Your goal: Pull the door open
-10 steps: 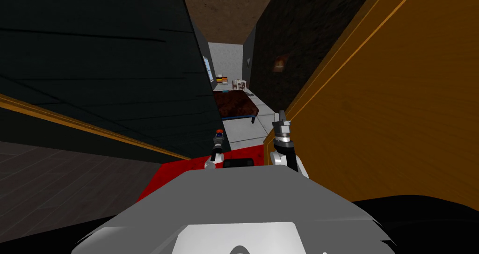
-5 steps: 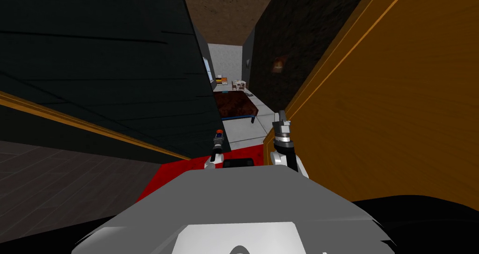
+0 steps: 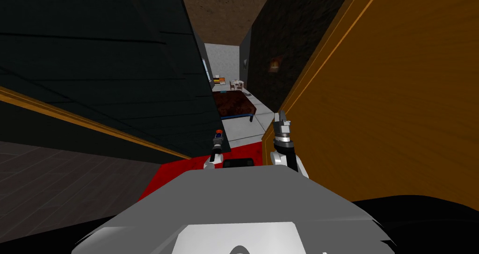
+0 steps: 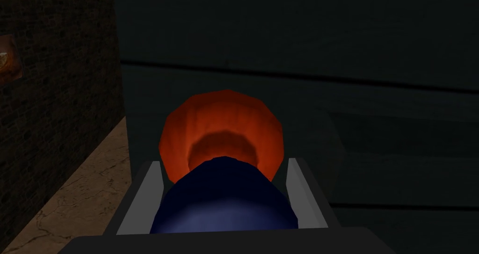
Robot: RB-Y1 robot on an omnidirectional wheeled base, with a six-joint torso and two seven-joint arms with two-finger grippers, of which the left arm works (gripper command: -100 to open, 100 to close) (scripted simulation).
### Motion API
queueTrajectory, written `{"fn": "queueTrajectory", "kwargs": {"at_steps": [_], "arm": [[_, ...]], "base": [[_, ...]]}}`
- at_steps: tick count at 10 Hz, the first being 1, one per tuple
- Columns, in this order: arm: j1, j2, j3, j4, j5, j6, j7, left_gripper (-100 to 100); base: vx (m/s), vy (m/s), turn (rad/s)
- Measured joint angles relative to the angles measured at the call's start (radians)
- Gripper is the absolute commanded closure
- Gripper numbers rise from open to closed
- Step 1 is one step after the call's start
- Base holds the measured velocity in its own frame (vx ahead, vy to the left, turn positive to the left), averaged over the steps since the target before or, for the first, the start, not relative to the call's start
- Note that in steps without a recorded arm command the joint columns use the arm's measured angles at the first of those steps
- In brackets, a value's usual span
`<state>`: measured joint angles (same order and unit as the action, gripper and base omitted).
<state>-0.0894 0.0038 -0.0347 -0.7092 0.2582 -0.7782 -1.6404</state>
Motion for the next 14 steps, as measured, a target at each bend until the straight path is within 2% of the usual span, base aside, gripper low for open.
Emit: {"fn": "queueTrajectory", "kwargs": {"at_steps": [1,3,5,8,10,12,14], "arm": [[0.006,0.003,-0.001,-0.007,0.001,0.003,0.019,100],[-0.001,0.010,0.000,0.011,0.005,-0.006,0.061,100],[0.005,0.016,-0.001,0.000,0.008,-0.002,0.104,100],[-0.004,0.027,0.001,0.018,0.015,-0.012,0.186,100],[0.004,0.034,0.000,0.006,0.019,-0.005,0.238,100],[-0.003,0.043,0.000,0.019,0.024,-0.011,0.297,100],[0.015,0.046,0.000,-0.012,0.028,0.004,0.339,100]], "base": [[-0.100,0.000,-0.036],[-0.087,0.011,-0.052],[-0.093,0.004,-0.052],[-0.099,0.011,-0.056],[-0.093,0.005,-0.058],[-0.106,0.002,-0.052],[-0.058,0.013,-0.025]]}}
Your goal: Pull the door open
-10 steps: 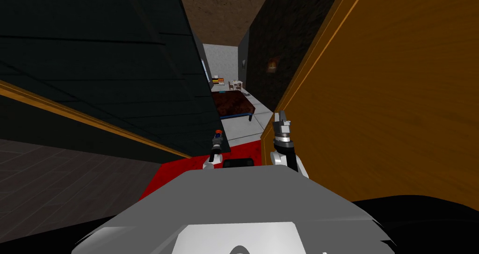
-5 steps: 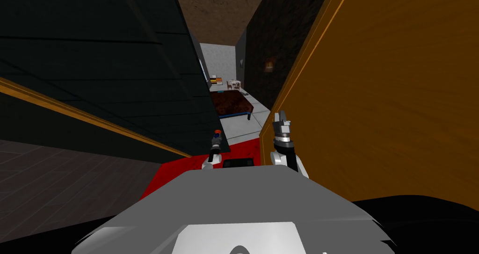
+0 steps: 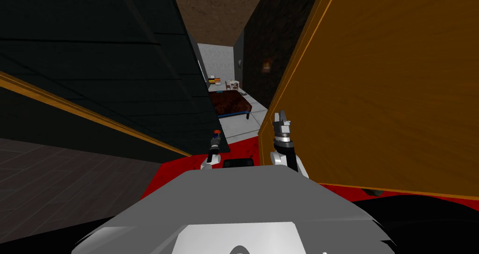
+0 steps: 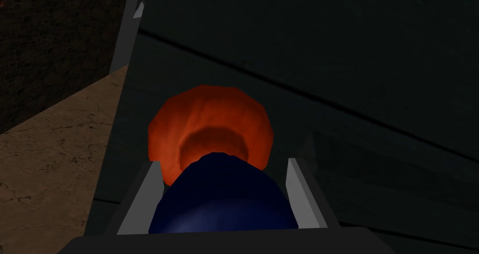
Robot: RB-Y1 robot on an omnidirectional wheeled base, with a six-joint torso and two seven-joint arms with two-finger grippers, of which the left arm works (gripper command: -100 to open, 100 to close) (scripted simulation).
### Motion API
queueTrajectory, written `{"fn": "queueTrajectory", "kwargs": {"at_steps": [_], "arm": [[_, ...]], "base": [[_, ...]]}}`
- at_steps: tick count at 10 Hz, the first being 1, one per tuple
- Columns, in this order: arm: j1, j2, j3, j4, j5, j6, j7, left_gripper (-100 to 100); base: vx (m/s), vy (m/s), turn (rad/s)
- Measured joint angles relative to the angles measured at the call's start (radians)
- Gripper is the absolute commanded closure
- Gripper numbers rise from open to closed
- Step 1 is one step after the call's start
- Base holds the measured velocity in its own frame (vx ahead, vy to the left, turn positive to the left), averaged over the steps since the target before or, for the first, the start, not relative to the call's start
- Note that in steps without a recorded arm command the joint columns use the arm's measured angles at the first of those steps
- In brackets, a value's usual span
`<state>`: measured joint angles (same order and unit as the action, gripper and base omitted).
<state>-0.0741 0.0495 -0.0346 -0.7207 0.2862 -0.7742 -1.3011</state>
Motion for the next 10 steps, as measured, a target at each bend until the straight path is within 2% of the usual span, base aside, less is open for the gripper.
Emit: {"fn": "queueTrajectory", "kwargs": {"at_steps": [3,6,10], "arm": [[-0.015,0.012,0.000,0.032,0.007,-0.020,0.081,100],[-0.005,0.017,0.002,0.011,0.014,-0.010,0.144,100],[-0.011,0.027,0.003,0.030,0.022,-0.021,0.235,100]], "base": [[-0.072,0.003,-0.047],[-0.067,0.005,-0.038],[-0.059,0.009,-0.041]]}}
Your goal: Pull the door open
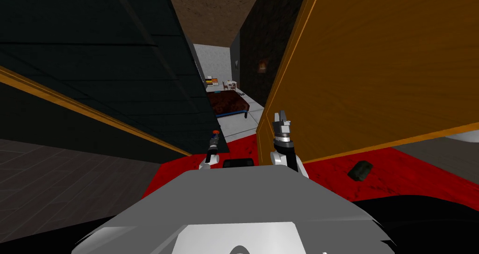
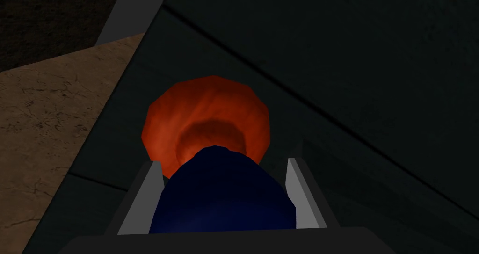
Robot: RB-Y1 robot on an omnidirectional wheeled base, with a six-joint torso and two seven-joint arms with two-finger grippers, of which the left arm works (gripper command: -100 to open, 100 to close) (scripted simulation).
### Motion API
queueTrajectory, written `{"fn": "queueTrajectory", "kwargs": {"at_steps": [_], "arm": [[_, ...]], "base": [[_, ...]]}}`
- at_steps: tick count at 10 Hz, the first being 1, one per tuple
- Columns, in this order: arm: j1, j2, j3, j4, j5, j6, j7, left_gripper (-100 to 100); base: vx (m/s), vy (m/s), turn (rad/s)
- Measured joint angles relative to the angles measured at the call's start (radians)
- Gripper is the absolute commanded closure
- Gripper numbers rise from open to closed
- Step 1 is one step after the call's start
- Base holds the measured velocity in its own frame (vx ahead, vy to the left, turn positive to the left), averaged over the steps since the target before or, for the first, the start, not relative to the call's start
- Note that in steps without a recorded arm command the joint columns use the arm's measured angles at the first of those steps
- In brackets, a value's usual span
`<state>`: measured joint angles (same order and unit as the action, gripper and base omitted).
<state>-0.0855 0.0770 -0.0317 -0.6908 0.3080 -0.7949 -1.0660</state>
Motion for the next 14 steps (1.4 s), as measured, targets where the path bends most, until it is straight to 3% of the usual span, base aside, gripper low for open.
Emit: {"fn": "queueTrajectory", "kwargs": {"at_steps": [2,5,7,14], "arm": [[0.012,0.007,0.000,-0.022,0.005,0.009,0.049,100],[-0.009,0.018,0.001,0.017,0.012,-0.008,0.127,100],[0.004,0.020,0.002,-0.004,0.017,-0.001,0.174,100],[0.005,0.044,0.004,0.003,0.035,-0.005,0.348,100]], "base": [[-0.062,0.008,-0.047],[-0.072,0.005,-0.057],[-0.051,0.010,-0.031],[-0.049,0.002,-0.050]]}}
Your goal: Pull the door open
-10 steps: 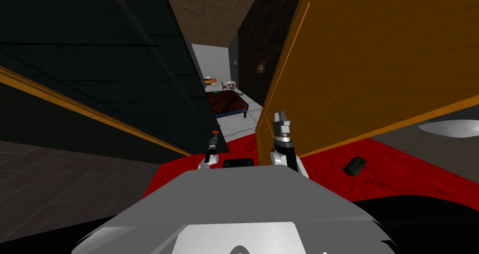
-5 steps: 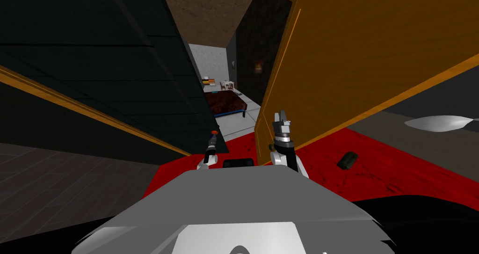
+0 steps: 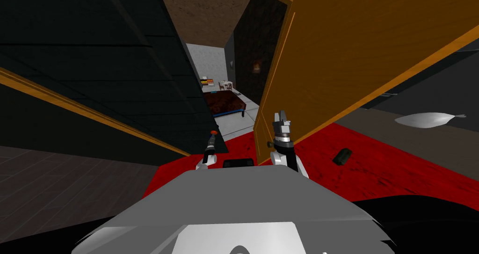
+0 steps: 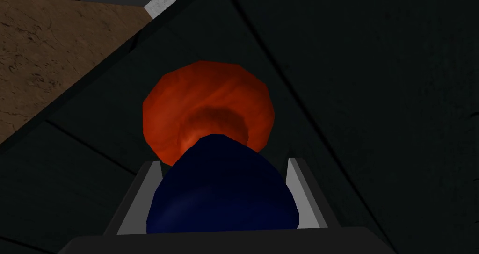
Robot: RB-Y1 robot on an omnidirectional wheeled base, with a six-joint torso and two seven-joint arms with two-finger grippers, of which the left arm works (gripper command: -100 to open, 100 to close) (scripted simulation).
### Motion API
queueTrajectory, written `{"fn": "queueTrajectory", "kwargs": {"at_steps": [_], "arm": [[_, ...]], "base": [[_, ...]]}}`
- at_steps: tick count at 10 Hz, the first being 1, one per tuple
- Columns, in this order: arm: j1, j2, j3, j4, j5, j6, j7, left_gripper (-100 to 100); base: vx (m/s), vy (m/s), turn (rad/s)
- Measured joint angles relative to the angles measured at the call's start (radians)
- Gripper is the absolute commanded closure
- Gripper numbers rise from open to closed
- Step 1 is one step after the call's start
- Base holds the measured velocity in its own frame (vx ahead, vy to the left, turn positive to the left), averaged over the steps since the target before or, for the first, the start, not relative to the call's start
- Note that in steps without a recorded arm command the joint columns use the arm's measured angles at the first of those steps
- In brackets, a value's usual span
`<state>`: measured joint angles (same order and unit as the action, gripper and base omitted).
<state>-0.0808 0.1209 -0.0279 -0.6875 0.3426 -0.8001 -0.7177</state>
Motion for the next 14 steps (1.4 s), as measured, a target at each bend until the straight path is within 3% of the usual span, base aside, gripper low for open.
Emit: {"fn": "queueTrajectory", "kwargs": {"at_steps": [1,6,14], "arm": [[-0.007,0.003,0.001,0.015,0.003,-0.010,0.030,100],[-0.003,0.014,0.003,0.018,0.016,-0.014,0.148,100],[0.004,0.037,0.008,0.011,0.038,-0.009,0.342,100]], "base": [[-0.049,0.007,-0.030],[-0.039,0.001,-0.050],[-0.031,-0.002,-0.047]]}}
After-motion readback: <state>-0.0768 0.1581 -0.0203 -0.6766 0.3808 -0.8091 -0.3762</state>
